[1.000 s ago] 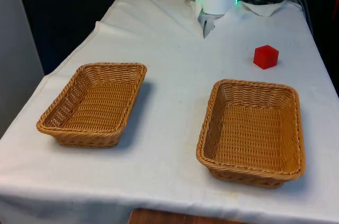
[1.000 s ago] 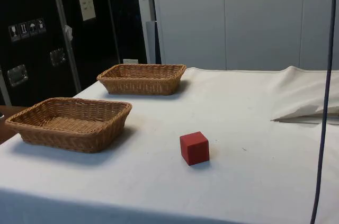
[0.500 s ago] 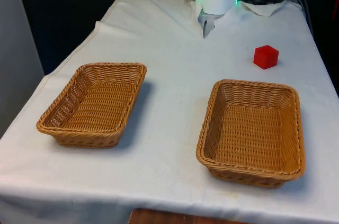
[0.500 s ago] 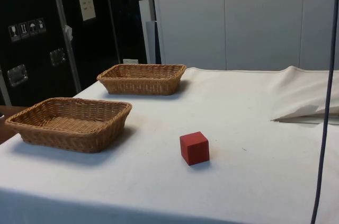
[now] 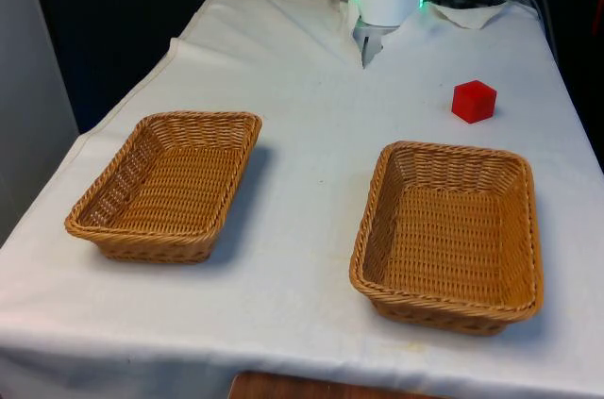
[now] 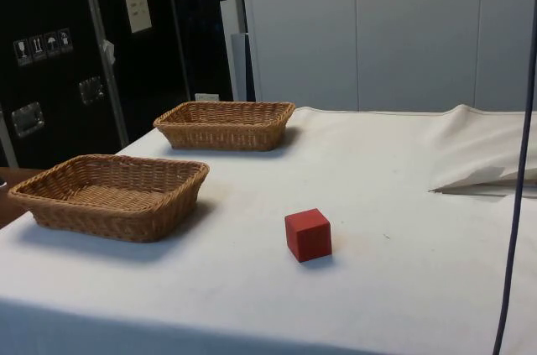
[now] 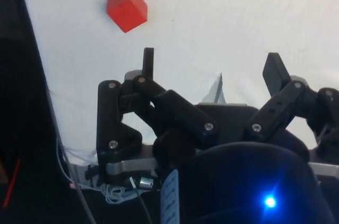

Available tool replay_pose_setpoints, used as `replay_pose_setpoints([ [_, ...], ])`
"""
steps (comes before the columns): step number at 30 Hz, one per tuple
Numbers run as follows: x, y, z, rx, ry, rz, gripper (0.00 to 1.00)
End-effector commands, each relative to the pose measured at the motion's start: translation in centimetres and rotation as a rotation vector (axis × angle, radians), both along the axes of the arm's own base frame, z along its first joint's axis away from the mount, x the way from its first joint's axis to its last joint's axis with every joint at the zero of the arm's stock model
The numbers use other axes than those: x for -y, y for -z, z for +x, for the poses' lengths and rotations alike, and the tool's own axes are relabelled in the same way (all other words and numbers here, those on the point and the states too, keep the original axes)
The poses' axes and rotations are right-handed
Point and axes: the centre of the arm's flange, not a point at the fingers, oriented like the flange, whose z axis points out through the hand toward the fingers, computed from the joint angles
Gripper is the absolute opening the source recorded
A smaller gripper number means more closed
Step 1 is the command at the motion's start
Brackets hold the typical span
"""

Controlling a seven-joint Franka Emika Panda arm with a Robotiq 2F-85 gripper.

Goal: Pick up the red cube and place it into the right basket.

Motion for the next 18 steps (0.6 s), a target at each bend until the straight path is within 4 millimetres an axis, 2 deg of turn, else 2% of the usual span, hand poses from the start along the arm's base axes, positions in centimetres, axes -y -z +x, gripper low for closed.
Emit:
replay_pose_setpoints([
  [1, -0.5, -0.1, -0.3, 0.015, 0.003, -0.007, 1.0],
  [18, -5.0, 0.1, -2.9, 0.057, -0.01, 0.004, 1.0],
])
